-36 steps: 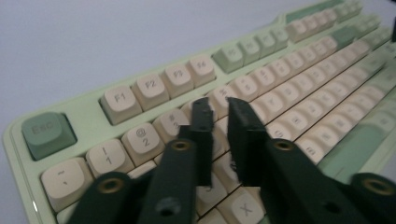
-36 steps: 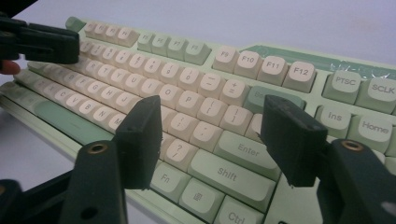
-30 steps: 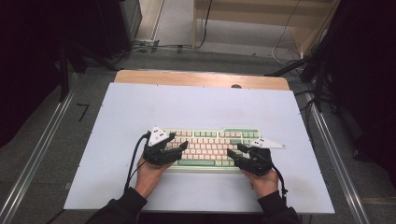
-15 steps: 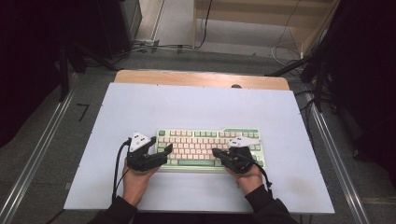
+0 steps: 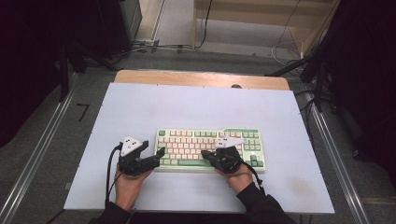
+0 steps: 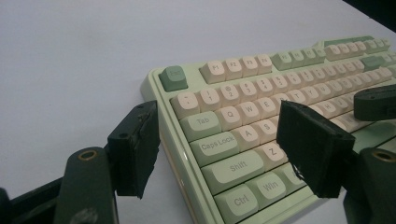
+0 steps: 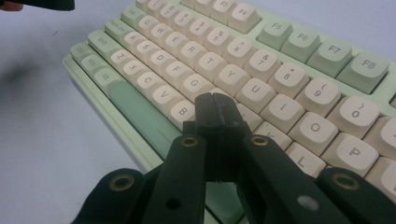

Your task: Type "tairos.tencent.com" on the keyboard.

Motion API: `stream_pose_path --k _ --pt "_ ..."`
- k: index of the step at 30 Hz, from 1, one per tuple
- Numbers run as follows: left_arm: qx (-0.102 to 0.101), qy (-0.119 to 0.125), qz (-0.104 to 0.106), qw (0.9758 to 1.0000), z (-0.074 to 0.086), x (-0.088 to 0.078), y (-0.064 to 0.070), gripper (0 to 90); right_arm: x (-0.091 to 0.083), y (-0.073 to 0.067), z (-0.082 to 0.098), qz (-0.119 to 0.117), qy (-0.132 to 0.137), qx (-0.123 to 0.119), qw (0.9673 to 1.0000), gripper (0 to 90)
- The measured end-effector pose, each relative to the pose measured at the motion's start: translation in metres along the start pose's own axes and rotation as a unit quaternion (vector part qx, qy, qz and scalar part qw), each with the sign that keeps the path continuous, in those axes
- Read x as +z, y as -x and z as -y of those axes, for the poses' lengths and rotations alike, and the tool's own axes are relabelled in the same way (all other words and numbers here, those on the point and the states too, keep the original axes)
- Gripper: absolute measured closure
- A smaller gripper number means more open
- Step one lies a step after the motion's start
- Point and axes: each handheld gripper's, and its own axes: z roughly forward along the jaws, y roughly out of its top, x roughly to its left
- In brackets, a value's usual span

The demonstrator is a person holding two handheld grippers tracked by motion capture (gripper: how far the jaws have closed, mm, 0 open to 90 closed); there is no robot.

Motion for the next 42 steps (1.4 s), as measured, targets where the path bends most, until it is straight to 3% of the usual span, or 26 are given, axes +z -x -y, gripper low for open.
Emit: stream_pose_path --k 34,38,42 --pt "0.008 -0.001 0.01 0.9999 0.001 0.001 0.003 32.8 0.009 -0.004 0.0 0.006 -0.004 -0.009 0.9999 87.6" --pt "0.01 -0.001 0.012 0.9999 0.0 0.001 0.004 32.8 0.001 -0.003 -0.003 -0.008 0.015 -0.001 0.9998 75.3" --pt "0.013 0.002 0.018 0.9998 0.0 0.001 0.004 36.0 -0.006 0.004 -0.005 0.002 0.029 0.016 0.9995 48.4"
